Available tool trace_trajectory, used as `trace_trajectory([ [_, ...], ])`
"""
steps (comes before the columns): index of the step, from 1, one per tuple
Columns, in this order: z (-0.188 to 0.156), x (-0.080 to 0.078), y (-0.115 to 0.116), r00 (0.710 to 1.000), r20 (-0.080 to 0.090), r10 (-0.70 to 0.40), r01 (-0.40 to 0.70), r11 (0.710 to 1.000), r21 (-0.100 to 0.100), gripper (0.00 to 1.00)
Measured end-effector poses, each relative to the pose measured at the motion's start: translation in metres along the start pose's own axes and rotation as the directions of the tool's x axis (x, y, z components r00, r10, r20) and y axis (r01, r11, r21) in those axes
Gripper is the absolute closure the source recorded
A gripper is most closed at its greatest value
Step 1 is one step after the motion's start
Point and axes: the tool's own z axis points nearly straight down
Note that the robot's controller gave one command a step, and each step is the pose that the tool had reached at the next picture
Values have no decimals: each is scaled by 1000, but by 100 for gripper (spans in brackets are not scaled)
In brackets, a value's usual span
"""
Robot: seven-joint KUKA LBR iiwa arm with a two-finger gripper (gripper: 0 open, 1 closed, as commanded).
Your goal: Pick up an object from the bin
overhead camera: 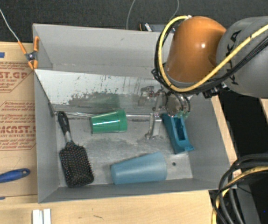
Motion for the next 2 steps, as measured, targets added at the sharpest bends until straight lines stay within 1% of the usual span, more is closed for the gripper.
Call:
trace_trajectory([
  [1,14,-17,-35,993,3,-119,119,993,0,0],
  [2,81,74,-56,999,-8,-42,42,999,-1,0],
])
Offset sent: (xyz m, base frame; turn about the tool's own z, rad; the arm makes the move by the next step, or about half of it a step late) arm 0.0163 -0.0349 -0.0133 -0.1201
